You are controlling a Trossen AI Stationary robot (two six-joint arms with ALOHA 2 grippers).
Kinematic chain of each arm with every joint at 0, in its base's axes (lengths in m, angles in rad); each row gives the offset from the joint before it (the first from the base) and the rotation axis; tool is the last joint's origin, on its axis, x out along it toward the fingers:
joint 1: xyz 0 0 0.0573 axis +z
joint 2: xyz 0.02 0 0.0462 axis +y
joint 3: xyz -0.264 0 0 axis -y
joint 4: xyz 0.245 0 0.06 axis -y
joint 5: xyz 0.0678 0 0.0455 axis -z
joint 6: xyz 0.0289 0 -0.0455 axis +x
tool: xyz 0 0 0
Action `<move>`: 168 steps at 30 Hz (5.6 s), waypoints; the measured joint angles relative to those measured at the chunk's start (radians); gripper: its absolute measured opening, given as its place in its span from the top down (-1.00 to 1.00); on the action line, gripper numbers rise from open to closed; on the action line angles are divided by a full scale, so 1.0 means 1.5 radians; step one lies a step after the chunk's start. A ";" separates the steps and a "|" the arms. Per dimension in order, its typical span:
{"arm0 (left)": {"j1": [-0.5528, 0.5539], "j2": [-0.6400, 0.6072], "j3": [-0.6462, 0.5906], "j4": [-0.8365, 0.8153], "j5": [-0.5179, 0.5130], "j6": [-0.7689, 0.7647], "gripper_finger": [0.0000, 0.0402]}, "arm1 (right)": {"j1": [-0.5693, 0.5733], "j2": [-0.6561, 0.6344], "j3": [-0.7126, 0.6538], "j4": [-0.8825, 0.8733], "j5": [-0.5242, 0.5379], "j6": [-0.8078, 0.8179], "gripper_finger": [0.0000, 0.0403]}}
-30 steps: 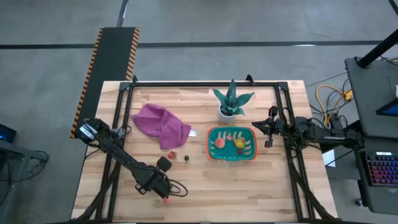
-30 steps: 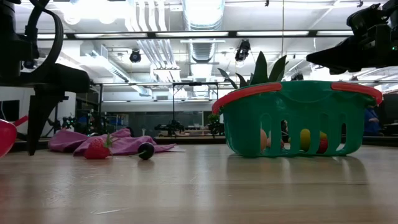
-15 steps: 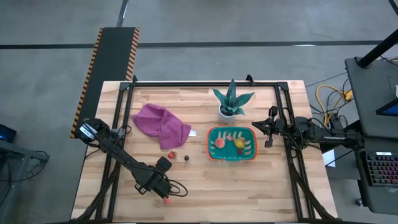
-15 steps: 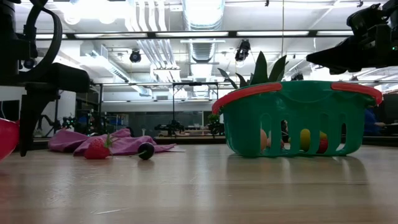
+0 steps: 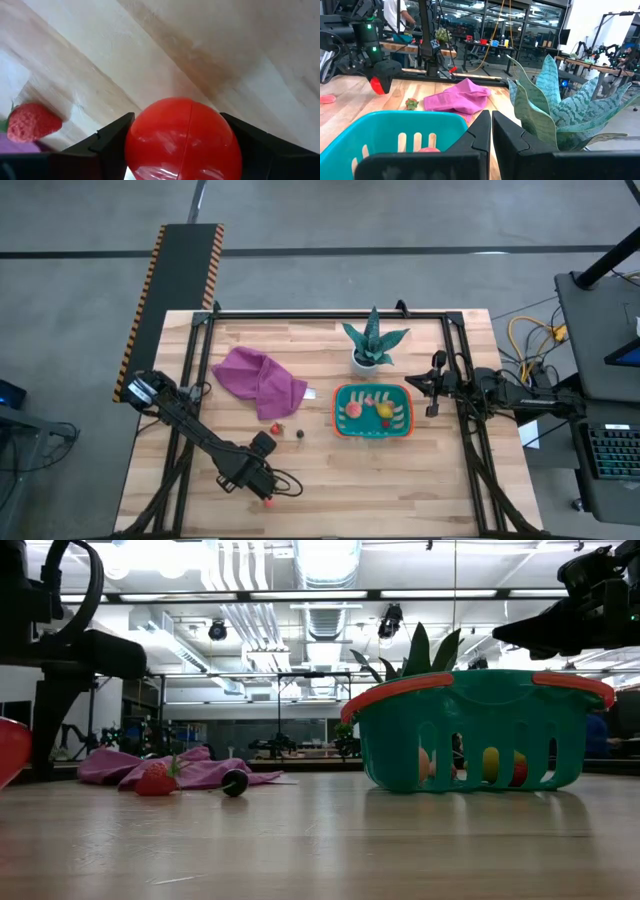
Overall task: Pick and placing Produce into tupperware
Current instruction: Put the apple into the green basket
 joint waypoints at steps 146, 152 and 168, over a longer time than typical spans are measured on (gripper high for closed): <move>0.457 0.298 0.478 0.365 0.085 0.356 -0.26 | 0.000 0.004 0.000 0.003 0.000 -0.056 0.96; 0.457 0.298 0.480 0.371 0.084 0.356 -0.34 | 0.000 0.004 0.000 0.003 0.000 -0.056 0.96; 0.457 0.298 0.479 0.369 0.083 0.354 -0.36 | 0.000 0.004 0.000 0.003 0.000 -0.058 0.96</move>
